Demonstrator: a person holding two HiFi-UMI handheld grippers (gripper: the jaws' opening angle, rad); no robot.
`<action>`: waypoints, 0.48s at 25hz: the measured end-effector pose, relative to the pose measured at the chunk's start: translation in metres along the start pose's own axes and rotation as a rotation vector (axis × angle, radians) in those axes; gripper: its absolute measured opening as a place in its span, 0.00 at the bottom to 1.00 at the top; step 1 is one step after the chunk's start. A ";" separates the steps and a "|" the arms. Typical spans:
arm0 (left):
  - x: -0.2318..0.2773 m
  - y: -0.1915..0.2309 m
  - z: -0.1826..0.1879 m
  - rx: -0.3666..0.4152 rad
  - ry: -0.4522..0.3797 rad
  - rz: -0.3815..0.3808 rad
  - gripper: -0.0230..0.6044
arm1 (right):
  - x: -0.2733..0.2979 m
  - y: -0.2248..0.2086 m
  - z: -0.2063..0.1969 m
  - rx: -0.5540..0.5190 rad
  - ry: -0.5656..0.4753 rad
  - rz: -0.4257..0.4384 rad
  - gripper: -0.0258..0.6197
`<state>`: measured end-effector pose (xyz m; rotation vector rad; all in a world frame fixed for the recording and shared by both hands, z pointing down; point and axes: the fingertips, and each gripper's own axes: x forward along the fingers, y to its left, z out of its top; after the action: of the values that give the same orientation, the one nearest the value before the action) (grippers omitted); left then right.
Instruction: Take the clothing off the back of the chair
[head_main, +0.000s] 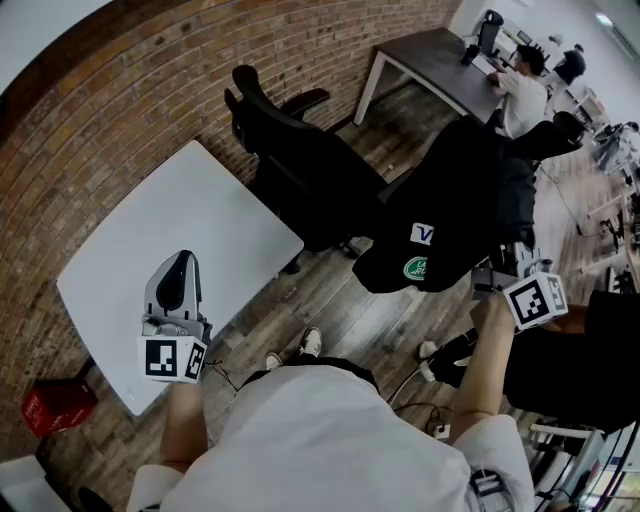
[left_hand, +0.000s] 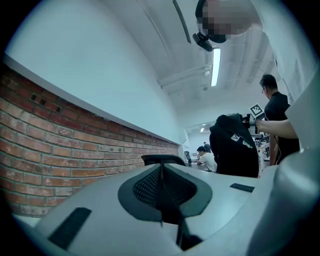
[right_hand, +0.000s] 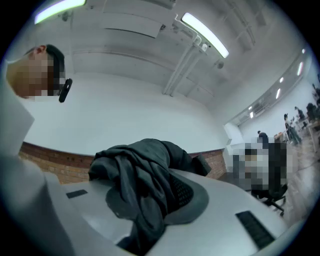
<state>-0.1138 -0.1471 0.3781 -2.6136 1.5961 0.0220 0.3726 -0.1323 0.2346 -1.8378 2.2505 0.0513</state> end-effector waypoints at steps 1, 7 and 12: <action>-0.001 0.001 0.000 0.001 0.001 0.004 0.09 | -0.006 0.000 -0.005 -0.022 0.012 -0.017 0.18; -0.005 0.009 0.000 0.003 0.002 0.027 0.09 | -0.040 0.006 -0.043 -0.021 0.062 -0.103 0.18; -0.012 0.019 -0.001 0.005 -0.001 0.051 0.09 | -0.064 0.023 -0.070 0.094 0.056 -0.157 0.18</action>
<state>-0.1360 -0.1450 0.3786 -2.5689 1.6598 0.0220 0.3510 -0.0782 0.3128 -1.9815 2.0978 -0.1326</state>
